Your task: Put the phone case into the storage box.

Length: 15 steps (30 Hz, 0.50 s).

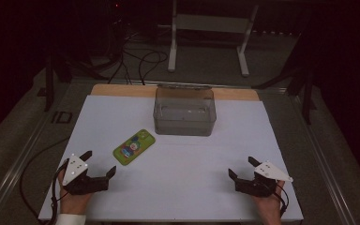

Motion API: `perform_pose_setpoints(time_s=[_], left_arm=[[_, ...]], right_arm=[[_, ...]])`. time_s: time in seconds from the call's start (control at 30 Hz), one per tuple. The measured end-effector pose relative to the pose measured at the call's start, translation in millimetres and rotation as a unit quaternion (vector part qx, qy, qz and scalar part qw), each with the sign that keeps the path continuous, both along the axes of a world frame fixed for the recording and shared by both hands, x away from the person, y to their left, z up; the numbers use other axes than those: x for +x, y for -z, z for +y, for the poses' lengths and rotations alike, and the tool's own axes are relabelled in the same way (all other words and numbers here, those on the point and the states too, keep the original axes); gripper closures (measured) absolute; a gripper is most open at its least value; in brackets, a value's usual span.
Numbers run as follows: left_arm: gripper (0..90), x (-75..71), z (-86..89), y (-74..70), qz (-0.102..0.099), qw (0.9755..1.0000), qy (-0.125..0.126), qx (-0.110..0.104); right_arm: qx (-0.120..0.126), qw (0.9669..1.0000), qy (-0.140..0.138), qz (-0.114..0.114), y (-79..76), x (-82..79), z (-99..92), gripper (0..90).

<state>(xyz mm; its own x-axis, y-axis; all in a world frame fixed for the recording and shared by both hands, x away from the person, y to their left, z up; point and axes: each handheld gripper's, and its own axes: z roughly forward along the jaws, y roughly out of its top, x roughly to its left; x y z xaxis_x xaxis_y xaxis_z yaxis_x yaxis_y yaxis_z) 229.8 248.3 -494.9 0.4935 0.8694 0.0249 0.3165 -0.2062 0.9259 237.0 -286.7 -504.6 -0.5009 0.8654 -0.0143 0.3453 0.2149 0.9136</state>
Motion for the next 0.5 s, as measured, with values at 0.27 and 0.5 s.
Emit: perform_pose_setpoints(time_s=[0.27,0.5], left_arm=[[0.0,1.2,-0.1,0.7,0.002,1.0000,0.001,0.000],[0.0,1.7,-1.5,-0.7,0.009,0.9999,0.000,0.005]], right_arm=[[-0.004,1.0000,0.001,-0.001,0.6,1.1,0.5,9.5],[-0.004,1.0000,0.002,-0.003,0.5,1.1,-0.1,9.5]])
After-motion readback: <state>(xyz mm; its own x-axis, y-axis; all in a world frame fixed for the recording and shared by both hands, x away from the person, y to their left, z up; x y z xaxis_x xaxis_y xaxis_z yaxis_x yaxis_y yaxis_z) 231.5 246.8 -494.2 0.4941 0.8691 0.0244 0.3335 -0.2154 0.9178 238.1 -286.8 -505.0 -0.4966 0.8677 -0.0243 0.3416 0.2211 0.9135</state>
